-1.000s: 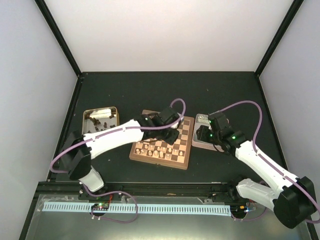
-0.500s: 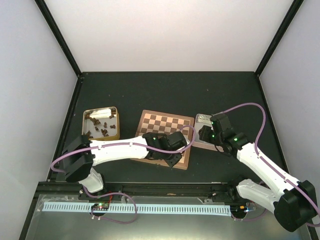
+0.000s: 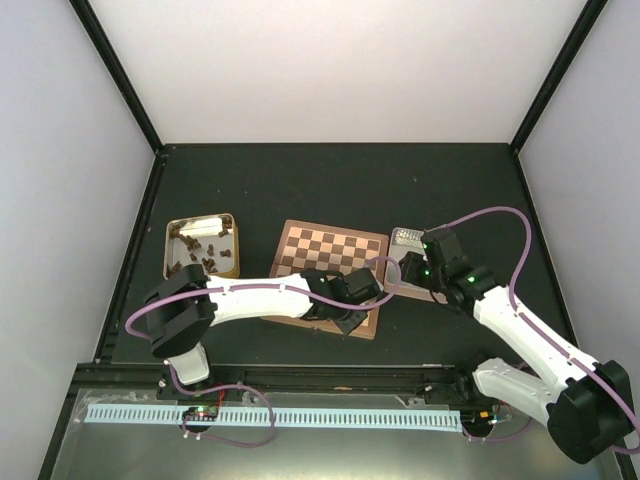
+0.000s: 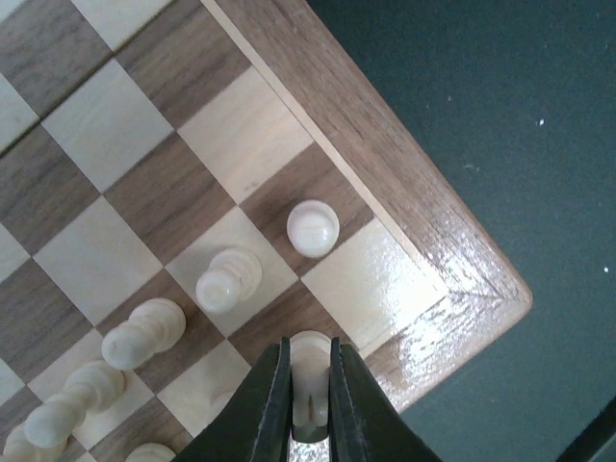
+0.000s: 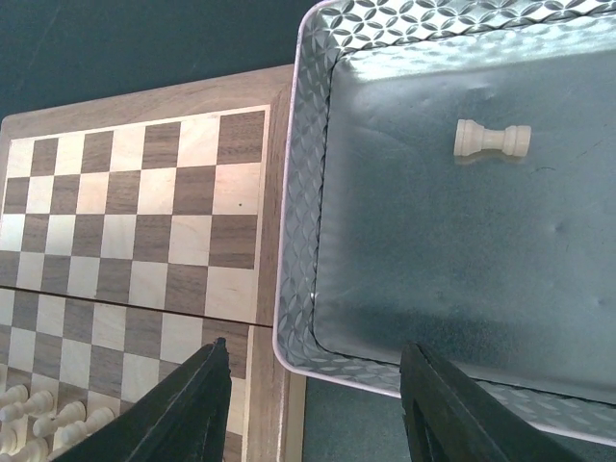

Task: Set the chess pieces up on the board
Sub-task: Place the chess piece on the chessboard.

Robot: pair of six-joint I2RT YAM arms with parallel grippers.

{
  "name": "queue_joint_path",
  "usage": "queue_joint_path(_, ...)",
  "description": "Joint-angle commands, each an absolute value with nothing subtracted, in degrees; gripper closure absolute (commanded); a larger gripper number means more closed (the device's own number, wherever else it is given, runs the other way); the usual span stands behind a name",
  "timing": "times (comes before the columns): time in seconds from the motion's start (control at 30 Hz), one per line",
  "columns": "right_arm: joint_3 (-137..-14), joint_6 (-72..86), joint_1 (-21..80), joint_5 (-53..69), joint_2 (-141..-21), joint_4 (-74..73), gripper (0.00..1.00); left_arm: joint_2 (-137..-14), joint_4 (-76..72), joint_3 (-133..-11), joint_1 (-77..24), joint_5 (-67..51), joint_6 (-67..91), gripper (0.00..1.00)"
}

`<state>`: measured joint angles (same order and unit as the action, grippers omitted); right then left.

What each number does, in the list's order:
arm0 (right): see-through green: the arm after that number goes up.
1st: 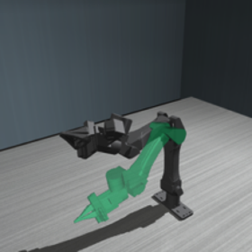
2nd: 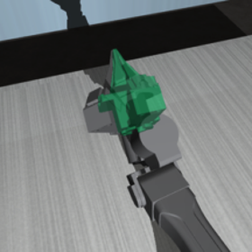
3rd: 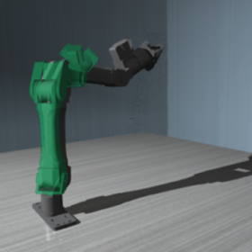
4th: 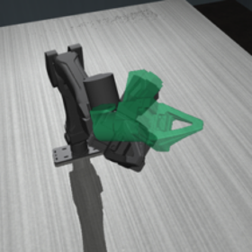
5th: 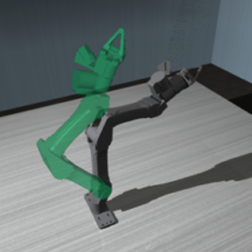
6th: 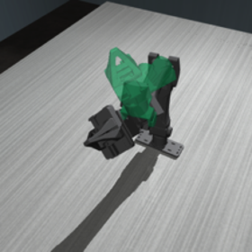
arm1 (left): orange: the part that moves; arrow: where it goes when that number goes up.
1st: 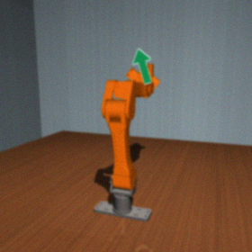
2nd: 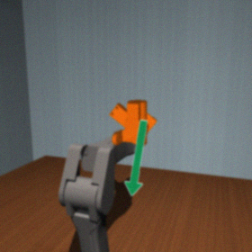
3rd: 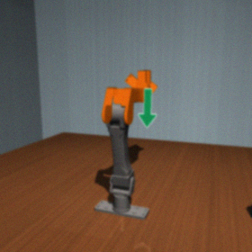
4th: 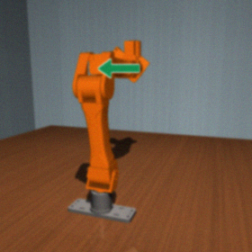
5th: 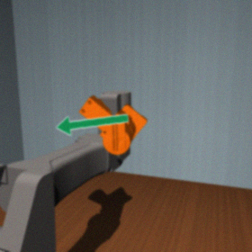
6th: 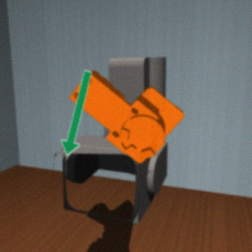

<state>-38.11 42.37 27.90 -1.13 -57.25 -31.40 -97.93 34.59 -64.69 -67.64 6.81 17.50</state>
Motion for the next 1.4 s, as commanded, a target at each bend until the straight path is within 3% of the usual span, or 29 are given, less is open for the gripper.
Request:
queue_joint_path(0.0,-37.5,42.5,27.3,-1.6,-56.9,-30.3,0.50,-99.3,33.3,-65.5,-68.0,9.5,16.4,0.94)
queue_joint_path(0.37,-37.9,42.8,27.1,-1.1,-54.1,-30.4,0.50,-99.0,33.7,-65.5,-68.0,9.2,15.8,0.79)
queue_joint_path(0.67,-37.5,44.6,26.3,-8.4,-50.7,-32.5,0.48,-95.1,33.9,-66.4,-67.2,7.9,16.1,0.69)
queue_joint_path(1.07,-42.0,36.6,18.0,-5.2,-72.2,-28.9,0.48,-80.3,23.4,-60.8,-60.7,6.8,16.8,0.59)
queue_joint_path(1.37,-47.5,40.1,16.5,-5.1,-86.4,-24.9,0.53,-73.7,18.7,-56.3,-55.0,3.1,18.3,0.55)
